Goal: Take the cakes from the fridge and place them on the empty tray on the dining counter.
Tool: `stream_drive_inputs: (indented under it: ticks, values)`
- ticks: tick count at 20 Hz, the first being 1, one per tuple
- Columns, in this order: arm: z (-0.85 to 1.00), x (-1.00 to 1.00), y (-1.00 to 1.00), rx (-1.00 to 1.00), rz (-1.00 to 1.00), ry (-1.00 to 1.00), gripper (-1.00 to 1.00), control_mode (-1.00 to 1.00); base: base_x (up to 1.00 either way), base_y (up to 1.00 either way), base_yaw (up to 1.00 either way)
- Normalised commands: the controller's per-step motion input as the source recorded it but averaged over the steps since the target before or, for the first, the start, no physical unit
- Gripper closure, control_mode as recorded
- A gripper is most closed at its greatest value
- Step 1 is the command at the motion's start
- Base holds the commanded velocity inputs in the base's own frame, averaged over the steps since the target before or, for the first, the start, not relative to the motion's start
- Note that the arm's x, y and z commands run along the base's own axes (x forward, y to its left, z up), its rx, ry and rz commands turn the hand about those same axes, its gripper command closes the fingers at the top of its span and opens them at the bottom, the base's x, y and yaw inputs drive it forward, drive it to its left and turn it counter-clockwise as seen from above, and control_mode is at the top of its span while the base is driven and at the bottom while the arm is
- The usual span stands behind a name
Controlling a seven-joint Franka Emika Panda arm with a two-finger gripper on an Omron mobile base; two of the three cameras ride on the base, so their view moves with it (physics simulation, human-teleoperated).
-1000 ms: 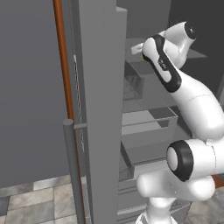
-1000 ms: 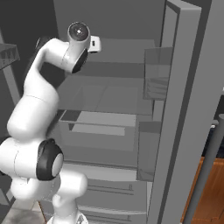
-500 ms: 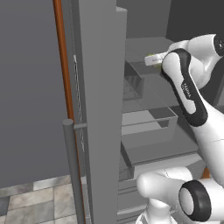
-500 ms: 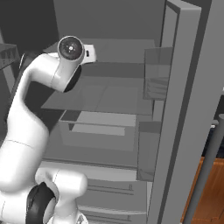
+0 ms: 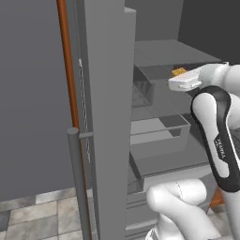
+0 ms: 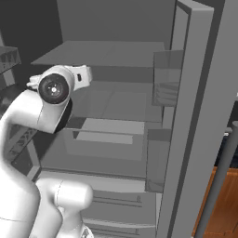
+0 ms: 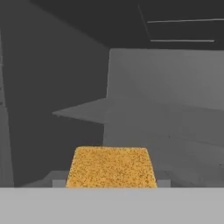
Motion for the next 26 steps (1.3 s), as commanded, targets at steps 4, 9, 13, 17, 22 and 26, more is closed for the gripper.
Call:
stream_drive_inputs:
  ticks: [4, 9, 13, 17, 22, 26]
  values:
    - [0.0, -1.0, 0.0, 0.0, 0.0, -0.05, 1.0, -1.0, 0.0, 0.0, 0.0]
    - [-0.11, -0.98, -0.03, -0.01, 0.0, -0.01, 1.0, -1.0, 0.0, 0.0, 0.0]
    - [-0.19, -0.98, -0.03, -0.01, 0.0, 0.0, 1.0, -1.0, 0.0, 0.0, 0.0]
    - [-0.06, -0.69, -0.02, 0.0, -0.03, 0.0, 1.0, -1.0, 0.0, 0.0, 0.0]
    - [-0.01, -0.17, -0.01, 0.0, -0.04, 0.0, 1.0, -1.0, 0.0, 0.0, 0.0]
    - [0.0, 0.0, 0.0, 0.0, 0.0, 0.0, 1.0, 1.0, 0.0, 0.0, 0.0]
